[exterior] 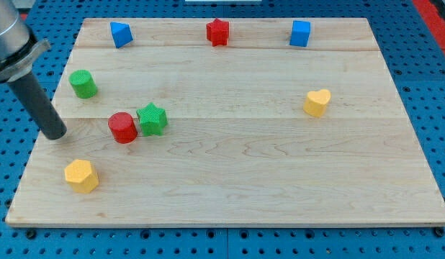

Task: Place the red circle at the bottom center

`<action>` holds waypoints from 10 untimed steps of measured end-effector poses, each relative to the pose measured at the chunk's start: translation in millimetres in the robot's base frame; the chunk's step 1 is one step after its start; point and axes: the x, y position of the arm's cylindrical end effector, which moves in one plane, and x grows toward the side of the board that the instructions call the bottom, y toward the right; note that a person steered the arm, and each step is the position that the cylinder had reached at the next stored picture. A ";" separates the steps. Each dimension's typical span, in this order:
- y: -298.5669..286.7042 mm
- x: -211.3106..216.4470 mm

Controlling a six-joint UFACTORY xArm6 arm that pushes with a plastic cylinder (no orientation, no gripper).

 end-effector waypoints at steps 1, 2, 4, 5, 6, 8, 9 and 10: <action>16.5 -15.8; 95.5 -0.6; 168.2 22.2; 218.8 23.0; 227.4 19.9; 224.4 50.5; 154.1 48.9; 120.4 32.5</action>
